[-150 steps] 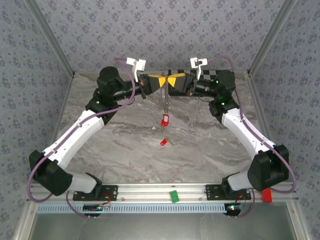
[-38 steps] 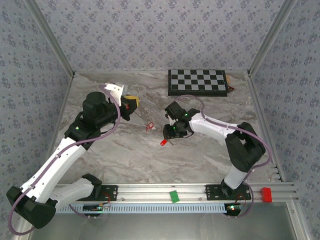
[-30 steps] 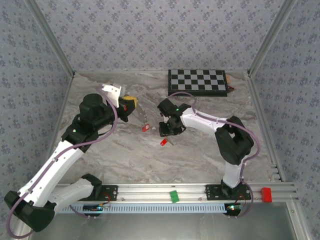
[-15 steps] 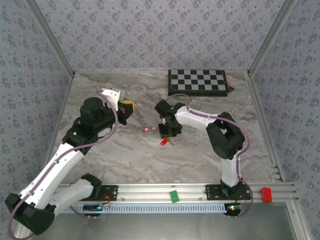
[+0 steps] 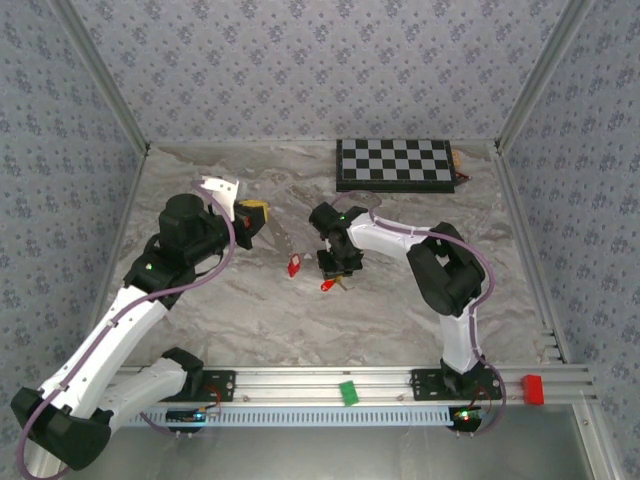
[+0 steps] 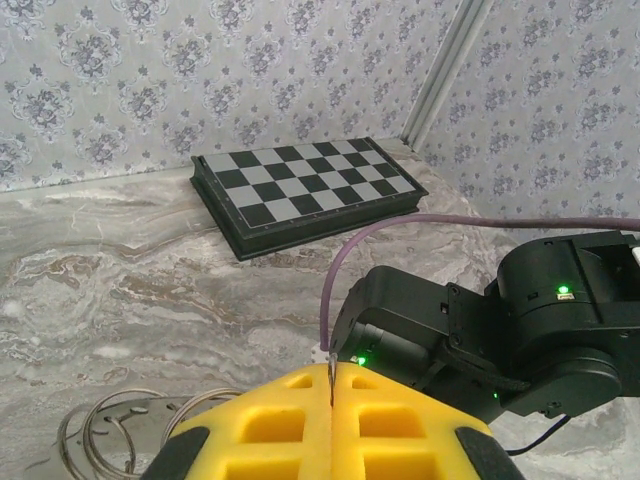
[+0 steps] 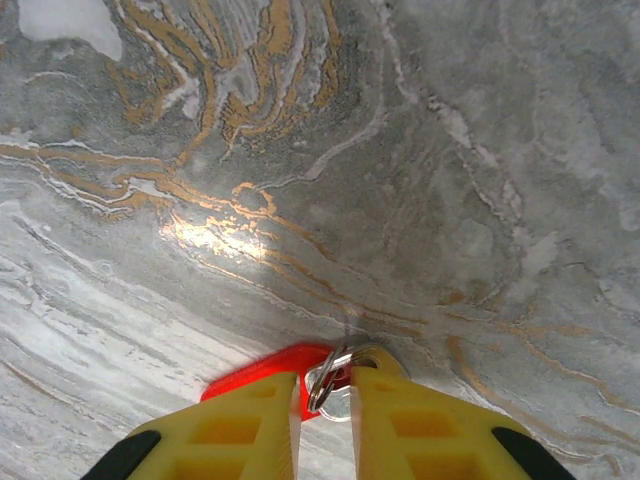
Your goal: Put the keys on the keyring
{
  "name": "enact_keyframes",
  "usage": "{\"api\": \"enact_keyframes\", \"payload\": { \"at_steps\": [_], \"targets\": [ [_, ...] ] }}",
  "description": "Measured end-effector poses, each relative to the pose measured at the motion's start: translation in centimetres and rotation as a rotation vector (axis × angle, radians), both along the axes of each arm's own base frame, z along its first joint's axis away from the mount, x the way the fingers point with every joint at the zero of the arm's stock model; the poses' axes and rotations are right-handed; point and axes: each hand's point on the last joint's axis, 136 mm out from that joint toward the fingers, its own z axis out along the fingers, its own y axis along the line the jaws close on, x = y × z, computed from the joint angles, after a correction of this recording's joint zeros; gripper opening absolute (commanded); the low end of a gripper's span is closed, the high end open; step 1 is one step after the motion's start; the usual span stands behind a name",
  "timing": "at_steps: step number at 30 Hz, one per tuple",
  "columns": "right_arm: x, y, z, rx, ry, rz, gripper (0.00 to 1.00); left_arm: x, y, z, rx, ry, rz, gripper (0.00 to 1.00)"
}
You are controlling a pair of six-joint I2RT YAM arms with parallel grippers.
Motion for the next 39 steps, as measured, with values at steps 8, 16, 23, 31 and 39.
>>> {"api": "enact_keyframes", "payload": {
  "at_steps": [8, 16, 23, 31, 39],
  "targets": [
    [0.0, 0.0, 0.0, 0.000, 0.001, -0.012, 0.01, 0.1, 0.1, 0.0, 0.004, -0.004, 0.000, 0.00],
    [0.6, -0.5, 1.2, -0.009, -0.052, -0.021, 0.00, 0.0, 0.1, 0.0, 0.007, -0.007, -0.011, 0.00],
    [2.2, -1.0, 8.7, 0.121, -0.277, -0.022, 0.00, -0.1, -0.1, -0.1, 0.018, -0.015, -0.028, 0.00],
    [5.1, -2.1, 15.3, 0.266, -0.515, -0.031, 0.00, 0.9, -0.9, -0.1, 0.057, -0.052, -0.057, 0.00],
    [6.0, -1.9, 20.5, 0.419, -0.784, 0.037, 0.00, 3.1, -3.2, 1.9, 0.079, -0.077, -0.133, 0.00]
  ]
}}
